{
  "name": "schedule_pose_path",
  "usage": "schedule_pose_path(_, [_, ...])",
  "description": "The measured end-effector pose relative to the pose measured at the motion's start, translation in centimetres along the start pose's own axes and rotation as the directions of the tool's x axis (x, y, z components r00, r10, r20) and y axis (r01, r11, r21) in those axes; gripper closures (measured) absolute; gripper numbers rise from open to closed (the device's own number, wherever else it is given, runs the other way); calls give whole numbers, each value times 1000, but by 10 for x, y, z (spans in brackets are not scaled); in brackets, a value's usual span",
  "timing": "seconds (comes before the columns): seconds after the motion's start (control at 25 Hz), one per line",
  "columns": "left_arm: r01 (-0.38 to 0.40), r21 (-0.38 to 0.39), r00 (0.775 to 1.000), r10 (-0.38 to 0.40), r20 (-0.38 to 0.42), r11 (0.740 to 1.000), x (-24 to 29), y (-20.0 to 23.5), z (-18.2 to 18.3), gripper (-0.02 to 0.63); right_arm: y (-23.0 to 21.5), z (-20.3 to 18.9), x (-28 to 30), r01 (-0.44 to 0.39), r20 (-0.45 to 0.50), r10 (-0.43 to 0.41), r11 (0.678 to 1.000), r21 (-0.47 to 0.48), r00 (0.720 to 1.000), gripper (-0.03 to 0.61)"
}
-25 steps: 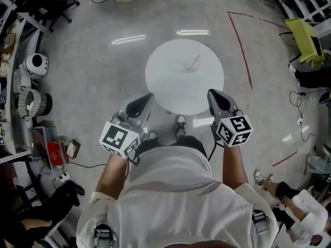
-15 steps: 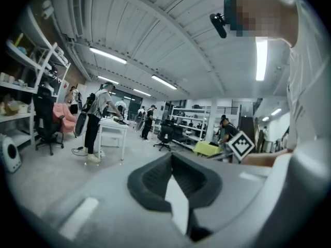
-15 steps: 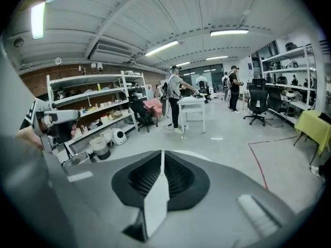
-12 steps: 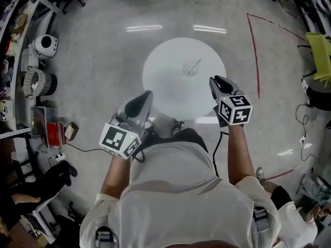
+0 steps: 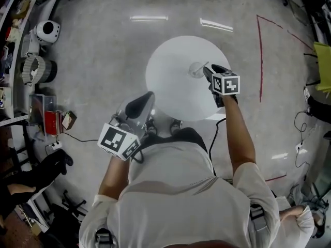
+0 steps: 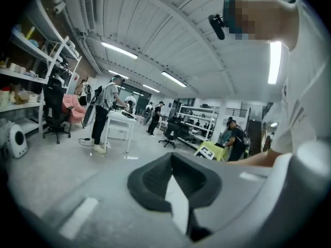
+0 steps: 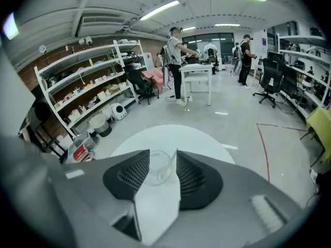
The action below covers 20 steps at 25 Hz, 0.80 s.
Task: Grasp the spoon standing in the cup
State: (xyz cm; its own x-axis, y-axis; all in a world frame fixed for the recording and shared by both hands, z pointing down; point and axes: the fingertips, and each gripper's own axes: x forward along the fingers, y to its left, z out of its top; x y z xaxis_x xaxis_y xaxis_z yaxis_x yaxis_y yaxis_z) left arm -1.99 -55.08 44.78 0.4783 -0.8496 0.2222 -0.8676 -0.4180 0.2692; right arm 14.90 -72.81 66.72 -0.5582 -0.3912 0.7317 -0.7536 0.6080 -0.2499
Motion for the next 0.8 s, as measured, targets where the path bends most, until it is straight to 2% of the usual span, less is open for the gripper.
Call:
schedule_pose_path(0.24, [-23,-16,1000,22,-21,1000,-3,16,-8,612,-21,-10,40,33,-61,-30,998,46,998,440])
schedule_pose_path(0.32, [-23,-20,999,22,-28,1000,-3,19,-9,612,-24,-7,46,30,-58,-27,998,53,998,487])
schedule_pose_path(0.36, [-24,-21,999,24,-30,999,-3,20,-10,612,-25,-5,48,30,-52,-27,998,51,998,519])
schedule_pose_path(0.52, [-29,-23,999,28,-30,999,-7,29,-8,612,-15,1,45,16,-35,-14,998,57,999,566])
schedule_pose_path(0.68, [-20,-15,1000,20,-19,1000,-12,35,-1,612,2,11,29,29,8,-30,999,21,1000,566])
schedule_pose_path(0.8, [0,0,1000,0,-2,1000,-14,34,8,612,14,21,5,49,75,-48,999,-10,996,566])
